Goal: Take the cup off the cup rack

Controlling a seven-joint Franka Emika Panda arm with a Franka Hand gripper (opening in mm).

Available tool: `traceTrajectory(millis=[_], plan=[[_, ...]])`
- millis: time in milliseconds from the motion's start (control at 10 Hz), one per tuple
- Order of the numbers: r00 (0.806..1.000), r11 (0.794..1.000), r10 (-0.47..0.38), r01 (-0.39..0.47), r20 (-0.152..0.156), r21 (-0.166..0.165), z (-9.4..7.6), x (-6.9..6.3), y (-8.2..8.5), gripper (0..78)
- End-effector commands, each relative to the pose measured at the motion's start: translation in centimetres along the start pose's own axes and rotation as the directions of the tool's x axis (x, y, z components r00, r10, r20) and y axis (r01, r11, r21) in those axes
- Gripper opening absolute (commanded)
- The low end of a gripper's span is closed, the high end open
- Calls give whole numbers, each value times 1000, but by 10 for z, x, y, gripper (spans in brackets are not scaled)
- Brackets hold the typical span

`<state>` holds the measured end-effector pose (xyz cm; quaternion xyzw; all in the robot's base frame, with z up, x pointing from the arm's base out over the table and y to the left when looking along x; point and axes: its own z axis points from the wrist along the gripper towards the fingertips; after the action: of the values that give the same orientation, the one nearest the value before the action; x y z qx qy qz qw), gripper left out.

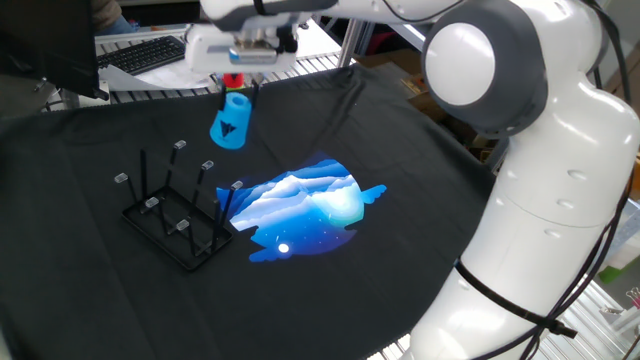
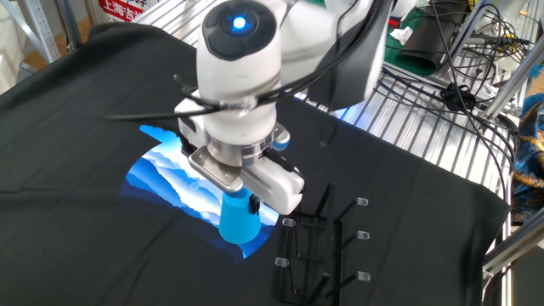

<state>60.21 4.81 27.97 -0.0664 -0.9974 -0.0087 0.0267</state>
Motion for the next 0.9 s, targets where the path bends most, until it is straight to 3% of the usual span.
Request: traceTrajectory(millis=[100, 700, 900], plan=[[999, 999, -29, 30, 29, -19, 26, 5, -10, 12], [999, 998, -47, 47, 28, -29, 49, 5, -15, 12], [998, 998, -50, 52, 40, -42, 68, 3, -14, 12]])
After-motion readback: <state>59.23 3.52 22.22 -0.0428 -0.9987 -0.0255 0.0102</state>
